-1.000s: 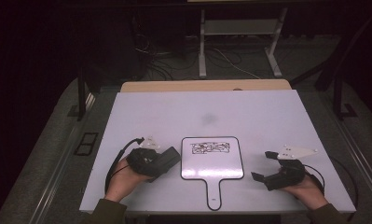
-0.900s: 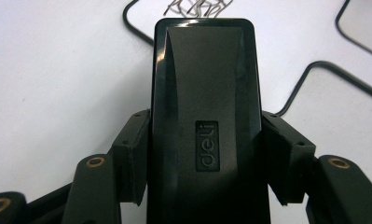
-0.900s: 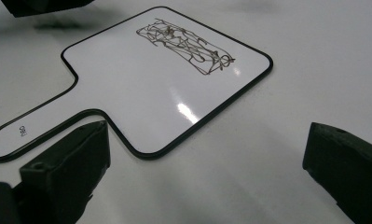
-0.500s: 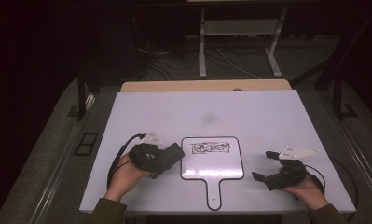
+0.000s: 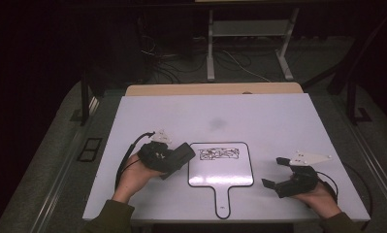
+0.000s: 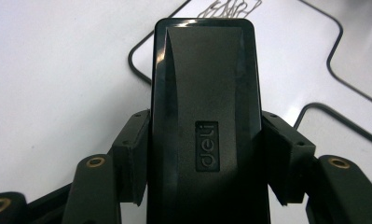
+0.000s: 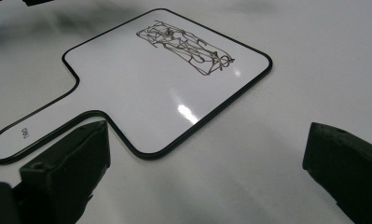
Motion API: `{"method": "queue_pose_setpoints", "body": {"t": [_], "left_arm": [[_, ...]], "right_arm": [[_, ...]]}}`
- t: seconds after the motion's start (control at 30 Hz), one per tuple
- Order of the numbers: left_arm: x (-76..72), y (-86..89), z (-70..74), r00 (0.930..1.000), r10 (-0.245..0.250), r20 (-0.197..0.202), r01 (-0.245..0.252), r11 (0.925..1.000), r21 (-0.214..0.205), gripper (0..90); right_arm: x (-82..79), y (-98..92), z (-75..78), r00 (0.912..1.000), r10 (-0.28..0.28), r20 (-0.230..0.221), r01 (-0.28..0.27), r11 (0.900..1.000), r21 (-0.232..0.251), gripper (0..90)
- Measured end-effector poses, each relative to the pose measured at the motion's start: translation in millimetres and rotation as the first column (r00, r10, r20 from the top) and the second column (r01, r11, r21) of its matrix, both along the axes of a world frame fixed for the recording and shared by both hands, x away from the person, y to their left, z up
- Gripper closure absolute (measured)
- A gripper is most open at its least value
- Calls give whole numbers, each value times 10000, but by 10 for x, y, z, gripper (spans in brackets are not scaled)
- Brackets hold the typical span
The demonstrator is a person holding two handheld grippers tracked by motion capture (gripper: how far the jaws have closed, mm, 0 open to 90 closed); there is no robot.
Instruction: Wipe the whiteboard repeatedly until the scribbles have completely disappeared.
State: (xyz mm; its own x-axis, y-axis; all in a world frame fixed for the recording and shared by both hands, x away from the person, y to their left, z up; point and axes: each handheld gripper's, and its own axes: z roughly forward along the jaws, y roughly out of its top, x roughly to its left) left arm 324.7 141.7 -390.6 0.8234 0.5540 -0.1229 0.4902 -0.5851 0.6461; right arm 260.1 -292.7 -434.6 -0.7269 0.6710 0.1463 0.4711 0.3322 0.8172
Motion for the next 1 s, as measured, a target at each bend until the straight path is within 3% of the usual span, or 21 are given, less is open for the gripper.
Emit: {"method": "queue_pose_setpoints", "body": {"t": [0.37, 0.87, 1.0], "left_arm": [[126, -77, 26, 10000, 5, -61, -7, 9996, -277, 393], [375, -341, 117, 9996, -42, 285, 43, 10000, -34, 394], [449, -432, 124, 9991, -126, 412, 117, 9996, 240, 394]], "right_arm": [[2, -7, -3, 10000, -25, 5, 25, 10000, -11, 0], [3, -18, -2, 10000, -52, 13, 52, 10000, 26, 0], [5, -28, -2, 10000, -67, 14, 67, 10000, 45, 0]]}}
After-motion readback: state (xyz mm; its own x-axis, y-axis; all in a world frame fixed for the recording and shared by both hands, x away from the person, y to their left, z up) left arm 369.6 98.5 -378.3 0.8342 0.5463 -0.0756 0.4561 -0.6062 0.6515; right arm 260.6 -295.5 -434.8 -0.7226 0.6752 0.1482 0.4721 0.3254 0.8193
